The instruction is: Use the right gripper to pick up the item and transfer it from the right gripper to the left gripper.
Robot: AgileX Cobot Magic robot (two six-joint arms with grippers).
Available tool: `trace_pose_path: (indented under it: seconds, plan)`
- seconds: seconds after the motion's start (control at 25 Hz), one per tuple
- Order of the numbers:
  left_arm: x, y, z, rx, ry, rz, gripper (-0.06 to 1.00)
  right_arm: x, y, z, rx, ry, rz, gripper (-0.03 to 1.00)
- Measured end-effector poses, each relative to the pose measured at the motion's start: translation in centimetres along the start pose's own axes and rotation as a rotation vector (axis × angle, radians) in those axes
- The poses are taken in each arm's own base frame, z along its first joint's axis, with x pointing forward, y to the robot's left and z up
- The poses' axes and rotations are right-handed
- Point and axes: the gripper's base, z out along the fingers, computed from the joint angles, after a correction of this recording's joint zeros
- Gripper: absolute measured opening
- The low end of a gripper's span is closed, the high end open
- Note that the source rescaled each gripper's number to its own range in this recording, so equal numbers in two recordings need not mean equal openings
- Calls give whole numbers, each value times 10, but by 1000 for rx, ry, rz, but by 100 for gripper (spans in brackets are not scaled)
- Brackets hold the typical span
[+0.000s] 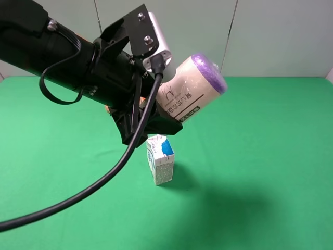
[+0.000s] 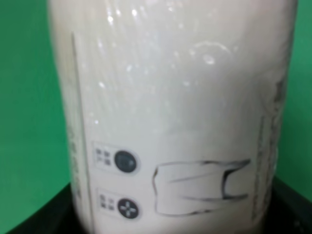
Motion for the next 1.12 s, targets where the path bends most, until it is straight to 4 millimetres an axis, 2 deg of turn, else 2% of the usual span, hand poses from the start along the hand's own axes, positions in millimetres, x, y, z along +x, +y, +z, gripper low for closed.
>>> trace_pose_path:
  seconds: [0.72, 0.88, 1.12]
  plan:
    - [0, -1, 0, 2, 0, -8, 0, 2, 0, 5, 16, -36, 35, 100]
    - [0, -1, 0, 2, 0, -18, 0, 4, 0, 2, 96, -61, 78, 100]
    - [0, 0, 0, 1, 3, -123, 0, 6, 1, -1, 254, -89, 162, 100]
